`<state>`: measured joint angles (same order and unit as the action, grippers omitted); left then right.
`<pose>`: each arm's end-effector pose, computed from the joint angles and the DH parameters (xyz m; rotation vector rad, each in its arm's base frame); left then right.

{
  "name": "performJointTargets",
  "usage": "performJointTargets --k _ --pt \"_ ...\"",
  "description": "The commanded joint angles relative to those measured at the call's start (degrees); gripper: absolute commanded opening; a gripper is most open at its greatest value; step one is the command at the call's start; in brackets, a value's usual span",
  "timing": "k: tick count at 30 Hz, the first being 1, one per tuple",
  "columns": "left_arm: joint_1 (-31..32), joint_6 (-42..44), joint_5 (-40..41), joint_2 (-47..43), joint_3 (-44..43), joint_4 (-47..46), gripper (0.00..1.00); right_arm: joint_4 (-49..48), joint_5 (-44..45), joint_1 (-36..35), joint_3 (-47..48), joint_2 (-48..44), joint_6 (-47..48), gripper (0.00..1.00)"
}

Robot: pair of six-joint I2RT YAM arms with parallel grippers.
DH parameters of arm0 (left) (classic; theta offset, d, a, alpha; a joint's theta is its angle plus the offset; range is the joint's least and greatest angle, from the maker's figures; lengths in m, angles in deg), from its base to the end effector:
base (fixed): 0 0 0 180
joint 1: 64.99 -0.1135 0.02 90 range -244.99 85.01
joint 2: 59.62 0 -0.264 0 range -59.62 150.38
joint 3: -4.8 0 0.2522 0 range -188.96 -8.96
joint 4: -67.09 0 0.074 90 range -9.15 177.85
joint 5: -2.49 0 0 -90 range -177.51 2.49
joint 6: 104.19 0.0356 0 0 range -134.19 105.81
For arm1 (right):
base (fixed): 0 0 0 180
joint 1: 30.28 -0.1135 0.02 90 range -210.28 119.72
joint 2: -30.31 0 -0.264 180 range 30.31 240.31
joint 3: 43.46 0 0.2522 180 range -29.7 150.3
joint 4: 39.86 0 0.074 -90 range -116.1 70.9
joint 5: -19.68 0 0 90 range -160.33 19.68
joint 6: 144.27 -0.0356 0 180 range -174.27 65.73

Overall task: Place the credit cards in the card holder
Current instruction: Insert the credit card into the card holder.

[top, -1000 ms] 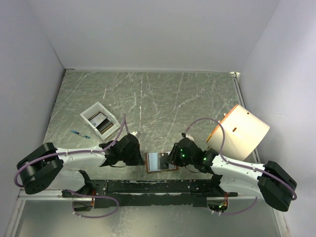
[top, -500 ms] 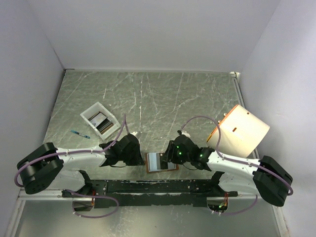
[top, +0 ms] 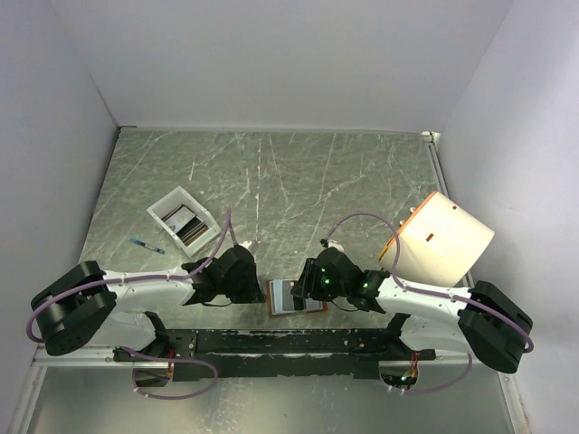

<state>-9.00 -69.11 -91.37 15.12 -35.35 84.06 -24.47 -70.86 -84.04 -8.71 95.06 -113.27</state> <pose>0.1245 -0.1889 0.1392 0.0568 2.6953 -0.8256 0.1196 0.1637 0.1482 0.1128 2.5747 0.8871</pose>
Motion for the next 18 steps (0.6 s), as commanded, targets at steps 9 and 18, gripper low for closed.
performJointTargets --k 9,18 --pt "0.4 0.5 -1.4 0.8 -0.7 -1.7 0.07 -2.2 -1.2 -0.8 -0.4 2.7 0.7 0.44" --pt "0.4 0.4 -1.4 0.9 -0.7 -1.8 0.07 -3.6 -1.5 -1.4 0.2 3.6 0.8 0.43"
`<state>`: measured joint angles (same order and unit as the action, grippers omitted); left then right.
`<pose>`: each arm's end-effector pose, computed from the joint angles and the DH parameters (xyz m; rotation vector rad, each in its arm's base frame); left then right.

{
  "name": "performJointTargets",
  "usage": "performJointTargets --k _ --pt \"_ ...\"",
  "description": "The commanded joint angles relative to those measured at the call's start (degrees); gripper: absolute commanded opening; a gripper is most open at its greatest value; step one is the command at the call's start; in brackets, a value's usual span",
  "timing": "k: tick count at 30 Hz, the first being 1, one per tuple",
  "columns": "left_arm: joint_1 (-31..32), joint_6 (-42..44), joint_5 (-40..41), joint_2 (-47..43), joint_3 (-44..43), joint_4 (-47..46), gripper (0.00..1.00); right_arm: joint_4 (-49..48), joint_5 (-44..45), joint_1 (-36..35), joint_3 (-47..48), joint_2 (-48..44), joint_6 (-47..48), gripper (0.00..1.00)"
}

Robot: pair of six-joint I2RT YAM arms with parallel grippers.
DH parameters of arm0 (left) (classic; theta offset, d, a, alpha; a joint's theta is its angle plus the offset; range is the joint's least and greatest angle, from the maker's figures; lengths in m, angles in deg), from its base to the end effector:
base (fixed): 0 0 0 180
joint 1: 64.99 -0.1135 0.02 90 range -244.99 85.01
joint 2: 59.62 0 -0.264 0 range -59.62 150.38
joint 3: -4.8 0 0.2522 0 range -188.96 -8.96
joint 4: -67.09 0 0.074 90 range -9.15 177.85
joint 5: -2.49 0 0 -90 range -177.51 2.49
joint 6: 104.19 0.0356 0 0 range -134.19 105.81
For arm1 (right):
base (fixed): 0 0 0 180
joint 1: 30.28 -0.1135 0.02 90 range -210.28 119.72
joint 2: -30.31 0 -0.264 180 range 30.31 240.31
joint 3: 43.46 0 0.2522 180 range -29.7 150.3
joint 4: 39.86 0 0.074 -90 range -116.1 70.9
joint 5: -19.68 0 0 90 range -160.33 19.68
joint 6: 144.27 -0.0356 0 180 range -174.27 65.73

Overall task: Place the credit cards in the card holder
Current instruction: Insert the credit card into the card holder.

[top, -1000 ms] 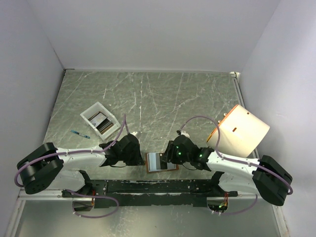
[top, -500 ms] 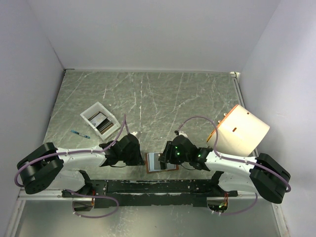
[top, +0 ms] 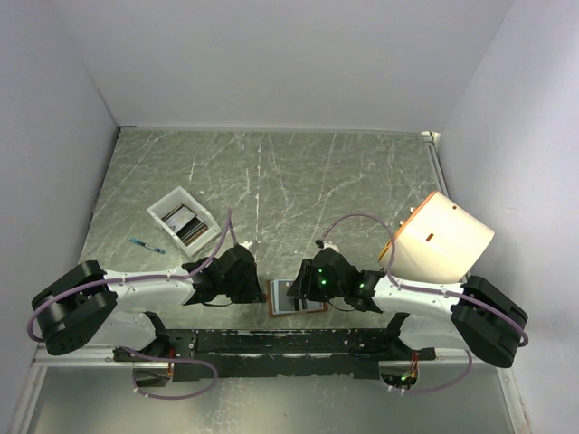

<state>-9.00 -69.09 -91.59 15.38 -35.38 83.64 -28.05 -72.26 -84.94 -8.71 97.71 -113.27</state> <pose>0.1249 -0.1897 0.1389 0.0593 2.6943 -0.8323 0.1200 0.1713 0.1444 0.0793 2.5778 0.9300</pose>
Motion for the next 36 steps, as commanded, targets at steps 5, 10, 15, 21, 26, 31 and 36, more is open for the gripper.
performJointTargets --k 5,10,15,21,26,31,36 --pt "0.4 0.3 -1.2 0.8 -0.8 -1.6 0.07 -1.9 -1.1 -1.0 0.6 3.2 1.1 0.43" --pt "0.5 0.2 -1.2 0.9 -0.9 -1.4 0.07 -2.8 -1.3 -1.9 1.5 4.9 1.6 0.40" --pt "0.5 0.1 -0.9 0.7 -0.9 -1.1 0.07 -2.7 -1.7 -2.4 2.1 5.3 3.2 0.36" --pt "0.5 0.3 -0.1 0.3 -1.3 -0.1 0.07 -1.5 -2.1 -2.3 3.2 6.0 4.8 0.31" --pt "0.4 0.4 1.5 -1.1 -2.0 2.2 0.07 5.6 0.2 -2.3 6.7 4.3 7.3 0.38" --pt "0.4 0.1 3.7 -3.3 -2.9 4.6 0.07 13.8 2.9 -2.3 8.5 -1.0 7.1 0.45" --pt "0.4 -0.3 5.4 -6.6 -2.7 5.4 0.07 20.9 7.5 -2.3 8.6 -5.7 5.7 0.57"
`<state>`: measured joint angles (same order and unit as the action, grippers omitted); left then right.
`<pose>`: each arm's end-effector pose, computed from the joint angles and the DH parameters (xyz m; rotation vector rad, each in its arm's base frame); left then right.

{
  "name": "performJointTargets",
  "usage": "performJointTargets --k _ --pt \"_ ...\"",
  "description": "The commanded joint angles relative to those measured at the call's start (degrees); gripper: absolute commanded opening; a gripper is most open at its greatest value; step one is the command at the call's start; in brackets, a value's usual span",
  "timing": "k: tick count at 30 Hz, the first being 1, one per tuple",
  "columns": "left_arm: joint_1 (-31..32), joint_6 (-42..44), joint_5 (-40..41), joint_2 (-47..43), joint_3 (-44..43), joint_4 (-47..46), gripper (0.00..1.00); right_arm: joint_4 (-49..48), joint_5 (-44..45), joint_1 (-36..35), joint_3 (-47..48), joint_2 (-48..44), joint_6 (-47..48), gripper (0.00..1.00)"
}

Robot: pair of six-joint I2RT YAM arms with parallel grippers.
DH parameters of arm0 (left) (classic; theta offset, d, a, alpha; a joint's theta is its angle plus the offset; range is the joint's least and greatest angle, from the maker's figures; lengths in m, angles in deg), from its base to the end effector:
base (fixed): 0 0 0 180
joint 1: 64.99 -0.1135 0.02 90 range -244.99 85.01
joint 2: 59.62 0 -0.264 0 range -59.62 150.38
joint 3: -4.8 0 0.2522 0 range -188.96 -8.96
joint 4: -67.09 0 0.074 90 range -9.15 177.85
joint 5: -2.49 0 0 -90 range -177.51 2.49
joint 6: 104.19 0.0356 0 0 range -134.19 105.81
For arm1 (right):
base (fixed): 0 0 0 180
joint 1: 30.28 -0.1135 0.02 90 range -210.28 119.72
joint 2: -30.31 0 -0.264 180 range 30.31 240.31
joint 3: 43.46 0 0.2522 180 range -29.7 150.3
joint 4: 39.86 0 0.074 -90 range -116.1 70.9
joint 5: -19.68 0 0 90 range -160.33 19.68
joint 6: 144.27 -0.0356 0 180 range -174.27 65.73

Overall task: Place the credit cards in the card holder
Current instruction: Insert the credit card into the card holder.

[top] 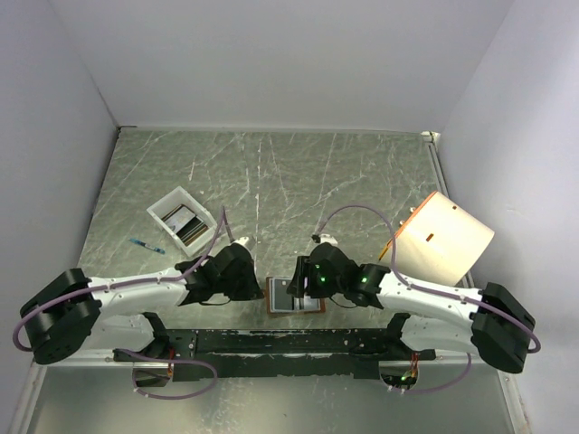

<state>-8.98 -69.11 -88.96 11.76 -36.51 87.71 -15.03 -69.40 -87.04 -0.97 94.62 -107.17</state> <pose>0.1241 -0.1857 0.1525 0.0373 2.6594 -0.8016 0.1183 0.1794 0.1780 -0.0784 2.5705 0.8236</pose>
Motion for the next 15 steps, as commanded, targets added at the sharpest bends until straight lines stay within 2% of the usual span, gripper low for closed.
performJointTargets --k 1,6,9,11,15 --pt "0.4 -0.2 2.8 -3.4 -1.4 1.0 0.07 8.4 5.3 -0.2 0.5 -3.2 -0.7 0.60" --pt "0.4 0.4 1.6 -2.6 -1.6 0.2 0.09 11.4 8.4 -0.2 -0.1 -3.5 -3.6 0.66" --pt "0.4 0.4 1.8 -2.4 -1.6 0.9 0.25 12.7 10.0 -0.3 -0.2 -4.5 -5.0 0.73" --pt "0.3 1.0 3.1 -3.0 -2.0 2.8 0.34 14.1 11.3 -0.2 -0.4 -5.8 -6.5 0.81" --pt "0.5 2.3 4.1 -4.1 -2.4 4.2 0.43 15.4 12.0 -0.2 -0.7 -6.1 -7.9 0.85"
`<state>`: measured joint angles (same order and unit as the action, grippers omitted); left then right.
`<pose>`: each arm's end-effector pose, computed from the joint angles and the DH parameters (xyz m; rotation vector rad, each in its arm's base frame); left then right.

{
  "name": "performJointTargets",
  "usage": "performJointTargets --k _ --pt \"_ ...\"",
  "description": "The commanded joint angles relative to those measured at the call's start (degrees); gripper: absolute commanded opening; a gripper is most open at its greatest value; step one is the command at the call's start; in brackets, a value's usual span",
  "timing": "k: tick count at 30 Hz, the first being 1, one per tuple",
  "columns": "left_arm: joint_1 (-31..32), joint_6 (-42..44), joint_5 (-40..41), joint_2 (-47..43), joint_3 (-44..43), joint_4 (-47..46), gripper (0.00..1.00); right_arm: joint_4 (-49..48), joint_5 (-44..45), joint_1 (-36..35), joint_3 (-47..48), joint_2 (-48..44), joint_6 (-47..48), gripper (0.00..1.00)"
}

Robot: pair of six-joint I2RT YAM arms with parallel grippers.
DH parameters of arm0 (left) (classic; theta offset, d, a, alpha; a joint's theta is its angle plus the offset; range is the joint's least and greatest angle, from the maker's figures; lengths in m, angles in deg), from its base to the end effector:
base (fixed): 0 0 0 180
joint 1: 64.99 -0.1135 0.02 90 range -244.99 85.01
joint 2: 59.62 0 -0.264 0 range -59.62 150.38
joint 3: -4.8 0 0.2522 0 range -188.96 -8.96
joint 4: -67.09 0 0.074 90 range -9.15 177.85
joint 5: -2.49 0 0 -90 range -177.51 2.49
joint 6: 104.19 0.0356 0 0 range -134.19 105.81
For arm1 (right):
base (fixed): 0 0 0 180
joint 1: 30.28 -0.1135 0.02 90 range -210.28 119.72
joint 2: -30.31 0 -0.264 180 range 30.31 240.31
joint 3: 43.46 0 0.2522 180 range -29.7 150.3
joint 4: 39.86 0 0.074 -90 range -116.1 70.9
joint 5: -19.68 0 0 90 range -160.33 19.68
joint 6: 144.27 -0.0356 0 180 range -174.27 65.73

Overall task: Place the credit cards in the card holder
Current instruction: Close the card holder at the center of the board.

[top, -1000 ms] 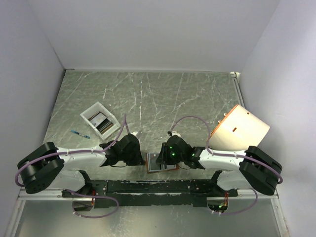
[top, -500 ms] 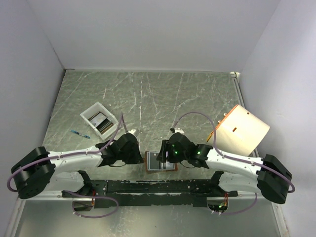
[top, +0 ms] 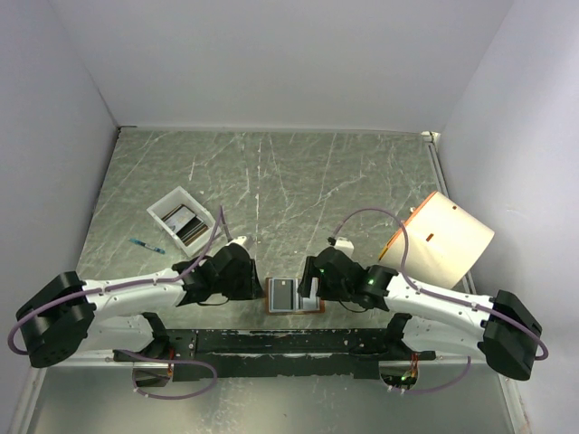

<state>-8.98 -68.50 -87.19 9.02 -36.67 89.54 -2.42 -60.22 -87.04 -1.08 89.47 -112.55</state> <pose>0.1227 -0.1817 0.1607 0.0362 2.6243 -0.7879 0.1093 0.1554 0.1789 0.1087 2.6000 0.5849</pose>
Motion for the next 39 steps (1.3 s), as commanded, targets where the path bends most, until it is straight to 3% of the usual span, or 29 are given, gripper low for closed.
performJointTargets --k 1,6,22,39 --pt "0.4 1.9 2.2 -1.6 -2.3 2.2 0.44 2.7 2.8 -0.2 -0.7 -1.0 -2.7 0.86" --pt "0.4 3.4 1.2 0.0 -3.0 1.2 0.50 0.0 1.6 -0.2 -2.6 -0.5 -4.3 0.87" --pt "0.4 3.7 -2.8 7.4 -0.4 -6.0 0.25 -13.9 -3.3 -0.2 -9.6 -1.5 -7.8 0.88" --pt "0.4 3.4 -3.2 8.7 -0.7 -6.8 0.23 -16.9 -4.6 -0.2 -10.4 -7.5 -7.9 0.87"
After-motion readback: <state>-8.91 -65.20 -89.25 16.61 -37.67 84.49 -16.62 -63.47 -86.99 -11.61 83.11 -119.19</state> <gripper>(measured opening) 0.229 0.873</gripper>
